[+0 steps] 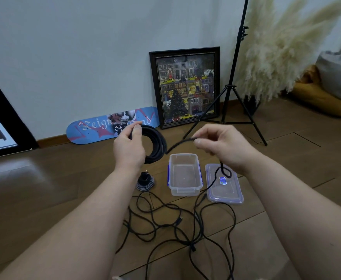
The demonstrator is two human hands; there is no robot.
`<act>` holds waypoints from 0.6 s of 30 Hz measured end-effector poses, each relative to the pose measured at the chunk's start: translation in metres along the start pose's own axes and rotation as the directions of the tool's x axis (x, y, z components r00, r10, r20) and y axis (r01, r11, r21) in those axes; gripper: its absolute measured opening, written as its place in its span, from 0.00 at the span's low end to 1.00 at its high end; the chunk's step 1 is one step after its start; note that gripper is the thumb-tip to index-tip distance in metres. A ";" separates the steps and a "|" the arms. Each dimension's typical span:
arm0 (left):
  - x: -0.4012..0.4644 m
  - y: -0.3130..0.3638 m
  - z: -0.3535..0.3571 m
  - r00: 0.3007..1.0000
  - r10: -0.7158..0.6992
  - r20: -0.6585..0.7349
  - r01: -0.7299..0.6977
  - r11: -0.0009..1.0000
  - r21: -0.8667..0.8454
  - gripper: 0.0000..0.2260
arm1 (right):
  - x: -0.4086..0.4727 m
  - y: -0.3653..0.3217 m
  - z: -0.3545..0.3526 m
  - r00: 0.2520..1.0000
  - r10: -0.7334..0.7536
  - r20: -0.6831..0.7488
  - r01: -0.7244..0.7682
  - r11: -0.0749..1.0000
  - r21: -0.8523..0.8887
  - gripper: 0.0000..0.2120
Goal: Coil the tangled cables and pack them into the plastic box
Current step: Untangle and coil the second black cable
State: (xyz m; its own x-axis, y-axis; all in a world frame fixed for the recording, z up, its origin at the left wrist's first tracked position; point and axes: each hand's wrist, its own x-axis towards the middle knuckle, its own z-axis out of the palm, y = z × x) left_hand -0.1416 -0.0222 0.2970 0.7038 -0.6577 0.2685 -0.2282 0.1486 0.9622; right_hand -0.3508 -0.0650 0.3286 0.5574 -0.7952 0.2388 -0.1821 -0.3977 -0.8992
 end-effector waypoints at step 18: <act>-0.032 0.005 0.037 0.905 0.043 0.424 -0.008 0.996 -0.084 0.11 | 0.020 0.013 0.035 0.926 0.106 -0.361 -0.136 0.989 -0.060 0.13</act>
State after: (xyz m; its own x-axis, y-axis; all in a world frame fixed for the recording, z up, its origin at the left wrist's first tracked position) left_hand -0.1901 -0.0282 0.2914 0.3420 -0.9015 0.2652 -0.1770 0.2153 0.9604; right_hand -0.3136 -0.0705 0.3086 0.2046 -0.9440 0.2588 -0.3049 -0.3127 -0.8996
